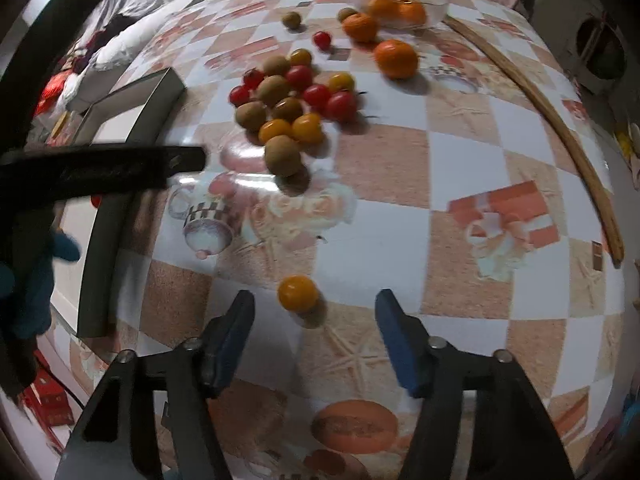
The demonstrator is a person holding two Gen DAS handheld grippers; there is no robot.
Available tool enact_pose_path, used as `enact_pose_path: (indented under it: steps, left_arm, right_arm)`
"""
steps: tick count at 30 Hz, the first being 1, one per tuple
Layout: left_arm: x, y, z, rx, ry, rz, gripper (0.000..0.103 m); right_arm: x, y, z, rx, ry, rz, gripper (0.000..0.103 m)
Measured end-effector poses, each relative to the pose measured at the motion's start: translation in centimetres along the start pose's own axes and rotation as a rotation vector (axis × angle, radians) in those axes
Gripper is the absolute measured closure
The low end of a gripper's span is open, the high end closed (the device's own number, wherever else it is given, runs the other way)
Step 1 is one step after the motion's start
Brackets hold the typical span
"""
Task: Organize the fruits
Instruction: 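Grasp a brown fruit with the left gripper while the right grasps a yellow tomato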
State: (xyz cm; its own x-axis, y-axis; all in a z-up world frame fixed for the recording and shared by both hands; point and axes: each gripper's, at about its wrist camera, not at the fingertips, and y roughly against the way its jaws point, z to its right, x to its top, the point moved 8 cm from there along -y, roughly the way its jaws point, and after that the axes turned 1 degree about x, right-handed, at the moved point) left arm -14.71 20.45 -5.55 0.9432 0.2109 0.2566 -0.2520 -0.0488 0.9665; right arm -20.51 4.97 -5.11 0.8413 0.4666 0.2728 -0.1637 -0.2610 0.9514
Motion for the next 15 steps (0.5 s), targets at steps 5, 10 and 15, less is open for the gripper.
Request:
enact_pose_path:
  steps: [5, 10, 15]
  left_arm:
    - [1.1, -0.9, 1.0, -0.009, -0.021, 0.004, 0.022]
    - [2.0, -1.9, 1.9, -0.015, -0.01, -0.009, 0.033]
    - [2.9, -2.2, 2.2, -0.002, -0.001, 0.002, 0.033]
  right_arm:
    - [-0.1, -0.8, -0.8, -0.02, 0.041, 0.01, 0.049]
    - [0.2, -1.0, -0.6, -0.038, 0.062, 0.022, 0.053]
    - [1.1, -1.1, 0.2, -0.038, 0.046, 0.026, 0.065]
